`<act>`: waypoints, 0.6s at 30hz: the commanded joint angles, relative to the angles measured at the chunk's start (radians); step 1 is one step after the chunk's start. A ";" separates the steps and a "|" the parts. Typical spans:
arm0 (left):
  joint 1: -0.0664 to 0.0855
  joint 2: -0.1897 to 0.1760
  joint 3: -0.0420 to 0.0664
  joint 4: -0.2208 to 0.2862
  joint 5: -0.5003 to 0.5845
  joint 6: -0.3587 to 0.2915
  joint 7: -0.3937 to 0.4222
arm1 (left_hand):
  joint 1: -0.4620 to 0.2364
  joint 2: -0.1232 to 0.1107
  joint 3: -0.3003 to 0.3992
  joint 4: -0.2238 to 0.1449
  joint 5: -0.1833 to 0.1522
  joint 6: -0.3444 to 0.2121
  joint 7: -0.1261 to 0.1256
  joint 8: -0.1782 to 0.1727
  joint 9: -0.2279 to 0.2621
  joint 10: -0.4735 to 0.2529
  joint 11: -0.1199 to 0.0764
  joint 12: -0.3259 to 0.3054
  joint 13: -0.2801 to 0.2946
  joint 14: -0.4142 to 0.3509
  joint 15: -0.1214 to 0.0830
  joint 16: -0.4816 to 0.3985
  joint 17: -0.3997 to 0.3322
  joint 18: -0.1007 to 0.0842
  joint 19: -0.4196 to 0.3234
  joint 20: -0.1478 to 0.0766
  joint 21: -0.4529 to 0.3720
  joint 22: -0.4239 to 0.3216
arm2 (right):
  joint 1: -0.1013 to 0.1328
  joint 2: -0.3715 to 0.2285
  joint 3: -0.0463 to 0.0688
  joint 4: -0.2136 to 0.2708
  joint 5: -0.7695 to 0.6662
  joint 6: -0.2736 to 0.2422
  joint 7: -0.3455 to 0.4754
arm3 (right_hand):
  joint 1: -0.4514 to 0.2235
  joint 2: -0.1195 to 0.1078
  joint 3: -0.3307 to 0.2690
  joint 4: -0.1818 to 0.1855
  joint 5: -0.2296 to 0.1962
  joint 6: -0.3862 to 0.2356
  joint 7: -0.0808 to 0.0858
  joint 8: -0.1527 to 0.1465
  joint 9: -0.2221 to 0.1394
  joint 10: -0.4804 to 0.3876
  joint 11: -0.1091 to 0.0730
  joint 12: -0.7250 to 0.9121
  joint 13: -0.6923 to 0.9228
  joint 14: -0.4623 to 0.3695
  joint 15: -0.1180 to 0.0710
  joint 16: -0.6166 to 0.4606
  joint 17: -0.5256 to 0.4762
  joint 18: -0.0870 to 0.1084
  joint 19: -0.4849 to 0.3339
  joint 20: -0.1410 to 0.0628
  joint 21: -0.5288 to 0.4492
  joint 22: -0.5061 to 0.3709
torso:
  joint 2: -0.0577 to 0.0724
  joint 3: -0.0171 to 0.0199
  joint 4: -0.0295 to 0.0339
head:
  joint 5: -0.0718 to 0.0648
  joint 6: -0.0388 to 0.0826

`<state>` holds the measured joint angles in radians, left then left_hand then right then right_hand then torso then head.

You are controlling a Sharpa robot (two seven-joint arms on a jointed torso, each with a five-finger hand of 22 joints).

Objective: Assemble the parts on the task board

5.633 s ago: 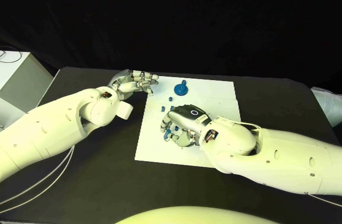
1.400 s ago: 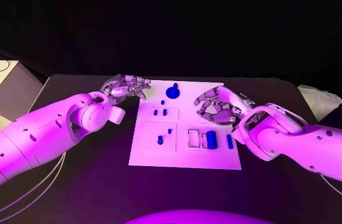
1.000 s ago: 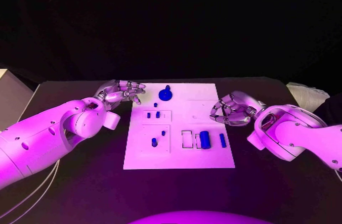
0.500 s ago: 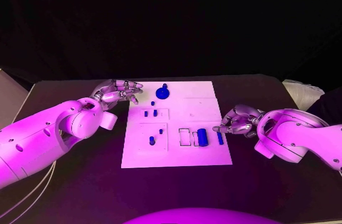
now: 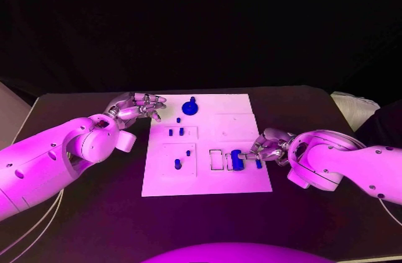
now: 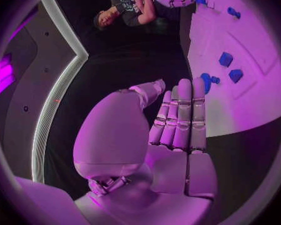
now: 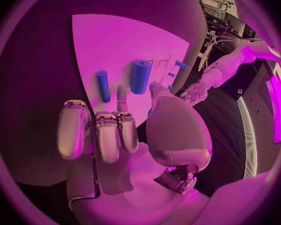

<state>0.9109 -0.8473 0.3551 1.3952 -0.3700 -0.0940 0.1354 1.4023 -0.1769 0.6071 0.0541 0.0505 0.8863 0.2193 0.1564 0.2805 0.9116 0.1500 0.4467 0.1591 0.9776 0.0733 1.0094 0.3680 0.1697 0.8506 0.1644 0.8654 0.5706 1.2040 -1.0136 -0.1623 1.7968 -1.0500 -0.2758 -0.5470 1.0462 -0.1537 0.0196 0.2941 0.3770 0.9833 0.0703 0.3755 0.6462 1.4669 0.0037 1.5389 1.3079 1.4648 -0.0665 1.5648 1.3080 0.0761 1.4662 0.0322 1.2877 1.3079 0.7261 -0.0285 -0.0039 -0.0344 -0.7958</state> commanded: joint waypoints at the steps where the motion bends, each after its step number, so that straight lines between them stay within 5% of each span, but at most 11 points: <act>1: -0.001 0.001 0.001 0.002 0.002 0.005 0.010 | -0.002 0.009 -0.002 0.005 0.003 -0.003 -0.002 -0.004 -0.001 -0.008 -0.001 0.003 -0.001 0.004 -0.001 -0.004 0.001 0.015 0.008 0.001 -0.004 -0.001 | -0.003 0.014 0.000 -0.005 -0.009 0.009 -0.015 | 0.001 0.010 -0.008 0.000 -0.005 -0.006 0.002 0.005 0.001 0.085 -0.007 0.005 0.240 0.106 -0.006 0.006 0.263 -0.020 0.064 -0.006 0.004 0.091 | 0.001 0.0009 -0.0007 | -0.002 -0.002; 18: -0.001 -0.003 0.001 0.003 0.003 0.008 0.008 | -0.002 0.009 -0.002 0.005 0.003 -0.003 -0.002 -0.004 -0.001 -0.008 -0.001 0.003 -0.001 0.004 -0.001 -0.004 0.001 0.015 0.008 0.001 -0.004 -0.001 | -0.034 0.070 -0.001 -0.041 -0.004 0.029 -0.014 | 0.010 0.018 -0.016 -0.001 -0.008 -0.001 0.001 0.008 0.006 0.083 -0.008 0.001 0.237 0.106 -0.007 0.006 0.263 -0.020 0.064 -0.006 0.005 0.092 | 0.002 -0.0005 0.0019 | 0.001 -0.014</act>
<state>0.9104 -0.8508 0.3551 1.3957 -0.3698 -0.0939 0.1353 1.4023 -0.1769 0.6070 0.0540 0.0505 0.8863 0.2193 0.1564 0.2805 0.9116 0.1500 0.4467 0.1593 0.9776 0.0733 1.0094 0.3680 0.1698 0.8505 0.1645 0.8655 0.5707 1.1763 -0.9470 -0.1598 1.7571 -1.0502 -0.2740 -0.5559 1.0542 -0.1458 0.0085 0.2939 0.3734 0.9873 0.0668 0.3878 0.6549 1.4668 0.0038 1.5388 1.3078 1.4648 -0.0664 1.5647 1.3078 0.0762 1.4662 0.0323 1.2876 1.3076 0.7278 -0.0287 -0.0013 -0.0343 -0.8077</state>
